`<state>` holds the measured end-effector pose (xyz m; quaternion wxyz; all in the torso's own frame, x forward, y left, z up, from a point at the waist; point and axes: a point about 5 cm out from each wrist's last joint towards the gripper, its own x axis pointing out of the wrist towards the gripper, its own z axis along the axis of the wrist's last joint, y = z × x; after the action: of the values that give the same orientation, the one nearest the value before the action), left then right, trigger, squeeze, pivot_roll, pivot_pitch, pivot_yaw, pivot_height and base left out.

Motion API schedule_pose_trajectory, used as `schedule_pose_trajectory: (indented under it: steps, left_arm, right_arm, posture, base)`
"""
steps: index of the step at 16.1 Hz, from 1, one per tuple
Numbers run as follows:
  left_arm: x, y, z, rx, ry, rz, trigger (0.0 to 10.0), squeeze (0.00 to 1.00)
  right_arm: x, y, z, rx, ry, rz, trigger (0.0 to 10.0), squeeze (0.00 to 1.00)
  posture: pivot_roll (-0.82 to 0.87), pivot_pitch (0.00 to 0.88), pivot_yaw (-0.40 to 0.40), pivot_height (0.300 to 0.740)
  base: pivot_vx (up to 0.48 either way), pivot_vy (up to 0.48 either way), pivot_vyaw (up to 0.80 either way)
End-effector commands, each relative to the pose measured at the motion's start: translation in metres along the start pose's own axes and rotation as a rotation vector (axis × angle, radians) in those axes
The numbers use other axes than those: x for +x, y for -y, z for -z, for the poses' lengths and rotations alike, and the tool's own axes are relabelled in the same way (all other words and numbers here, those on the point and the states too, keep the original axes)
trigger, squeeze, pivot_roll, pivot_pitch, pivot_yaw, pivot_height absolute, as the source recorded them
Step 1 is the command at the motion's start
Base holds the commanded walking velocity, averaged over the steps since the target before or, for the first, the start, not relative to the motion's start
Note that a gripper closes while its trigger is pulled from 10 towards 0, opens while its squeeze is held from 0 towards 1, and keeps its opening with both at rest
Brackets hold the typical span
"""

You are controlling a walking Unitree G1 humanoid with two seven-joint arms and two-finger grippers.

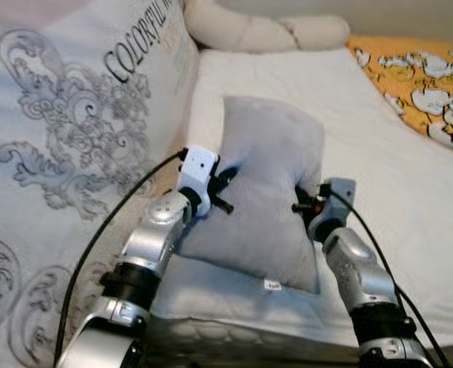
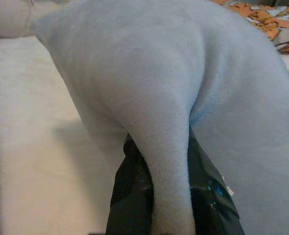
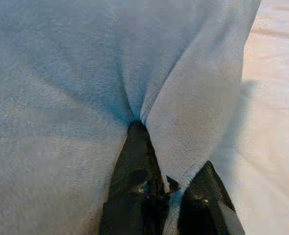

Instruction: Clean up the room

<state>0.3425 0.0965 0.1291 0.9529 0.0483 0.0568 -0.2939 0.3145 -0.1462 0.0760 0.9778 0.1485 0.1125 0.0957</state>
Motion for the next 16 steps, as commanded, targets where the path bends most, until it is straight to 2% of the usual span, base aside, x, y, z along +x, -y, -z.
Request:
schedule_pose_trajectory:
  steps: [1, 3, 4, 6, 8, 10, 11, 12, 15, 16]
  left_arm:
    - [-0.001, -0.007, -0.007, 0.029, 0.023, -0.026, 10.0, 0.0]
    - [0.001, -0.008, -0.005, 0.08, 0.001, -0.025, 10.0, 0.0]
    - [0.003, -0.011, -0.006, 0.1, 0.001, -0.03, 10.0, 0.0]
    - [0.006, -0.017, -0.005, 0.184, -0.028, -0.044, 10.0, 0.0]
    - [0.01, -0.026, -0.007, 0.291, -0.056, -0.086, 10.0, 0.0]
    - [0.011, -0.033, -0.011, 0.342, -0.059, -0.073, 10.0, 0.0]
    - [0.012, -0.039, -0.017, 0.433, -0.063, -0.053, 10.0, 0.0]
    - [0.013, -0.047, -0.022, 0.482, -0.084, -0.041, 10.0, 0.0]
    - [0.011, -0.071, -0.038, 0.535, -0.139, -0.11, 10.0, 0.0]
    - [0.007, -0.085, -0.042, 0.581, -0.189, -0.143, 10.0, 0.0]
  right_arm:
    - [0.002, -0.007, -0.005, 0.015, 0.024, -0.021, 10.0, 1.0]
    - [0.0, 0.004, -0.007, -0.084, 0.062, 0.042, 10.0, 1.0]
    - [-0.003, 0.014, -0.004, -0.048, 0.055, 0.084, 10.0, 1.0]
    - [-0.006, 0.022, 0.0, -0.08, 0.032, 0.111, 10.0, 1.0]
    - [-0.006, 0.023, -0.002, -0.122, 0.028, 0.091, 10.0, 1.0]
    - [-0.007, 0.017, -0.008, -0.122, 0.042, -0.039, 10.0, 1.0]
    - [-0.011, 0.009, -0.012, -0.168, 0.039, -0.189, 10.0, 1.0]
    - [-0.018, 0.002, -0.016, -0.193, 0.029, -0.323, 10.0, 1.0]
    - [-0.03, -0.002, -0.025, -0.205, 0.003, -0.489, 10.0, 1.0]
    - [-0.038, -0.002, -0.025, -0.232, -0.036, -0.569, 10.0, 1.0]
  posture:
    - [0.02, 0.0, 0.019, 0.74]
    - [0.02, 0.0, 0.022, 0.74]
    - [0.02, 0.0, 0.024, 0.74]
    - [0.02, 0.0, 0.028, 0.74]
    - [0.02, 0.0, 0.027, 0.74]
    - [0.01, 0.0, 0.026, 0.74]
    - [0.01, 0.0, 0.026, 0.74]
    - [0.01, 0.0, 0.028, 0.74]
    - [0.0, 0.0, 0.033, 0.74]
    - [0.0, 0.0, 0.039, 0.74]
  base:
    - [0.0, 0.0, 0.0]
    - [0.0, 0.0, 0.0]
    - [0.0, 0.0, 0.0]
    - [0.0, 0.0, 0.0]
    - [0.0, 0.0, 0.0]
    - [0.0, 0.0, 0.0]
    - [0.0, 0.0, 0.0]
    - [0.0, 0.0, 0.0]
    - [0.0, 0.0, 0.0]
    - [0.0, 0.0, 0.0]
